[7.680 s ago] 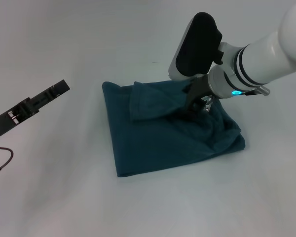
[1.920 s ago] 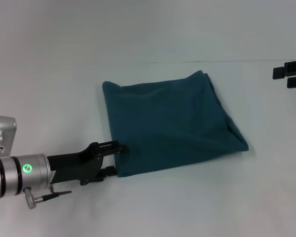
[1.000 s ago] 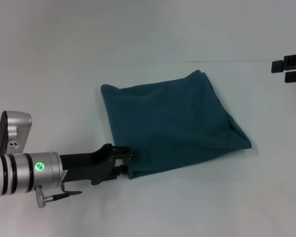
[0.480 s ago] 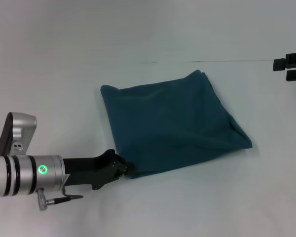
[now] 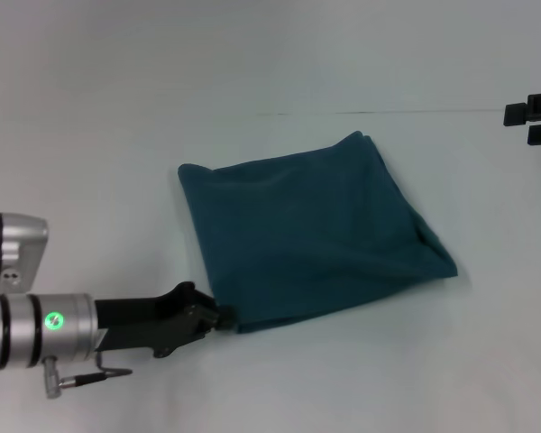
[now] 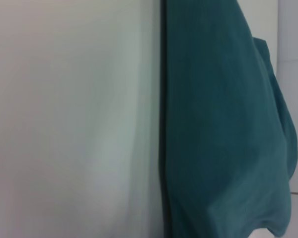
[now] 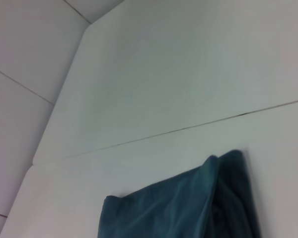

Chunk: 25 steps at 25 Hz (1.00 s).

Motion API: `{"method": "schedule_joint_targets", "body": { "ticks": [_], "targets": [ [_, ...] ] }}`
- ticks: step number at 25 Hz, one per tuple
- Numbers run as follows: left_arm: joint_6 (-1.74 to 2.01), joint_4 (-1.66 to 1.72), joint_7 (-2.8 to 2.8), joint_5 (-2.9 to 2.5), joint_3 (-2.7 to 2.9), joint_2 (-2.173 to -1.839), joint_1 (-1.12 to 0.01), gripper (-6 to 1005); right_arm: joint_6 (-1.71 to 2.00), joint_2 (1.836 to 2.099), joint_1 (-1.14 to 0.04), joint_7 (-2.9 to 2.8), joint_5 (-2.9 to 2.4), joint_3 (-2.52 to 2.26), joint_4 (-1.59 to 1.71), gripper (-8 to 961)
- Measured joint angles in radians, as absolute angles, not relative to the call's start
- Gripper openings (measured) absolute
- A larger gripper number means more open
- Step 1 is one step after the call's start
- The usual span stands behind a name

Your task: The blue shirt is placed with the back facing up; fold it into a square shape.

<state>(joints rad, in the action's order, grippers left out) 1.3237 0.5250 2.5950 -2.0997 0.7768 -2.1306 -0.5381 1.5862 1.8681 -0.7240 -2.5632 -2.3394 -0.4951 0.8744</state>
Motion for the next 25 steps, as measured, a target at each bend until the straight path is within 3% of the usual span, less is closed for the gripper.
{"method": "schedule_joint_targets", "body": {
  "ticks": [5, 25],
  "targets": [
    [1.342, 0.563, 2.601, -2.101, 0.765, -2.121, -0.489, 25, 1.586, 1.866, -0.723, -2.563, -2.339, -0.494, 0.873, 683],
    [1.465, 0.618, 2.534, -2.244, 0.629, -2.079, -0.493, 56, 1.607, 1.871, -0.718, -2.535, -2.339, -0.498, 0.872, 683]
  ]
}}
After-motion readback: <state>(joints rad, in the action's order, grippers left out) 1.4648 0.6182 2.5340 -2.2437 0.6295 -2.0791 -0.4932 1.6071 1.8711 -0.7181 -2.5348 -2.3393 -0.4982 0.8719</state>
